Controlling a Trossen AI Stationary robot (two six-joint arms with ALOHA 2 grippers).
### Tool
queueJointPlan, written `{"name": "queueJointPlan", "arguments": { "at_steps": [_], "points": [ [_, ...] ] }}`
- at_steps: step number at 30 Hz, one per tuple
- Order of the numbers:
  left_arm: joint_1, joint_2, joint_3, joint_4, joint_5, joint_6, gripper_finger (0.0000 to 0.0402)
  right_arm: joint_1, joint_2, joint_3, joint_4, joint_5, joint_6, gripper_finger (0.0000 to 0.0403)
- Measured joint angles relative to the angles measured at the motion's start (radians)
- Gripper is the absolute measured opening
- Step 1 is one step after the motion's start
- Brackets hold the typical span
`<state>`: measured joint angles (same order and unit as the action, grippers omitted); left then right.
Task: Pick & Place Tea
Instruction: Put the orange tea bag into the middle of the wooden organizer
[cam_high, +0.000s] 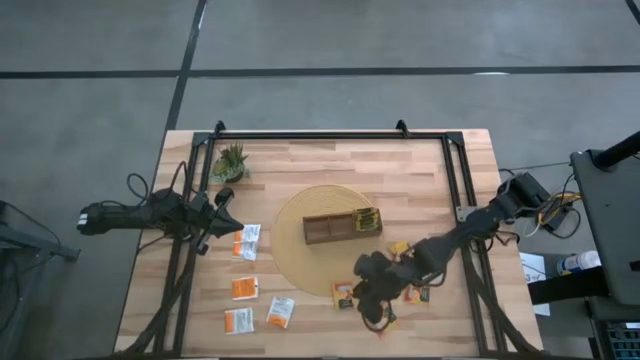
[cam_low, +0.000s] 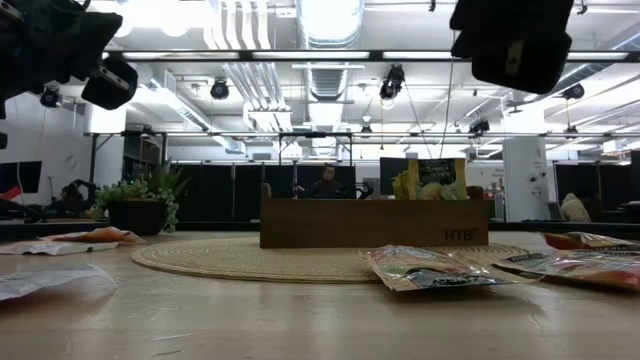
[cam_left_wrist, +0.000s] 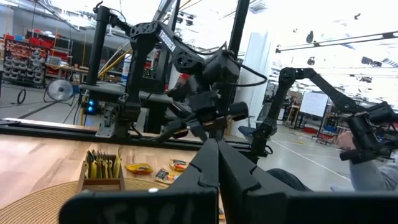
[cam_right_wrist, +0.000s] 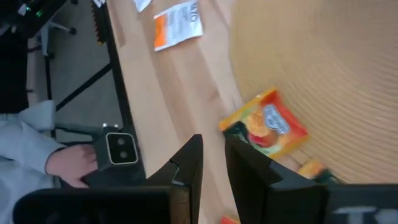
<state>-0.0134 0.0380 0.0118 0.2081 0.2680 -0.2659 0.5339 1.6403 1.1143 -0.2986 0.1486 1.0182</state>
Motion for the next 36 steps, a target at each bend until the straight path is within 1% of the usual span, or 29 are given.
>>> {"name": "queueJointPlan", "arguments": {
  "at_steps": [3, 9, 13, 17, 21, 24, 36],
  "points": [
    [0.0, 0.0, 0.0, 0.0, 0.0, 0.0, 0.0, 0.012, 0.038, 0.031, 0.002, 0.0, -0.048, 0.0068],
    [0.0, 0.0, 0.0, -0.003, 0.0, 0.0, 0.0, 0.025, 0.132, 0.107, 0.003, -0.001, -0.251, 0.0068],
    [0.0, 0.0, 0.0, -0.003, 0.0, 0.0, 0.0, 0.025, 0.179, 0.154, -0.004, -0.025, -0.343, 0.0068],
    [0.0, 0.0, 0.0, -0.007, 0.0, 0.0, 0.0, 0.025, 0.214, 0.199, -0.034, -0.044, -0.349, 0.0068],
    [0.0, 0.0, 0.0, -0.008, 0.0, 0.0, 0.0, 0.025, 0.228, 0.237, -0.122, -0.045, -0.352, 0.0068],
    [0.0, 0.0, 0.0, -0.008, 0.0, 0.0, 0.0, 0.024, 0.227, 0.241, -0.176, -0.045, -0.375, 0.0068],
    [0.0, 0.0, 0.0, -0.008, 0.0, 0.0, 0.0, 0.024, 0.222, 0.224, -0.193, -0.044, -0.386, 0.0068]
  ]
}}
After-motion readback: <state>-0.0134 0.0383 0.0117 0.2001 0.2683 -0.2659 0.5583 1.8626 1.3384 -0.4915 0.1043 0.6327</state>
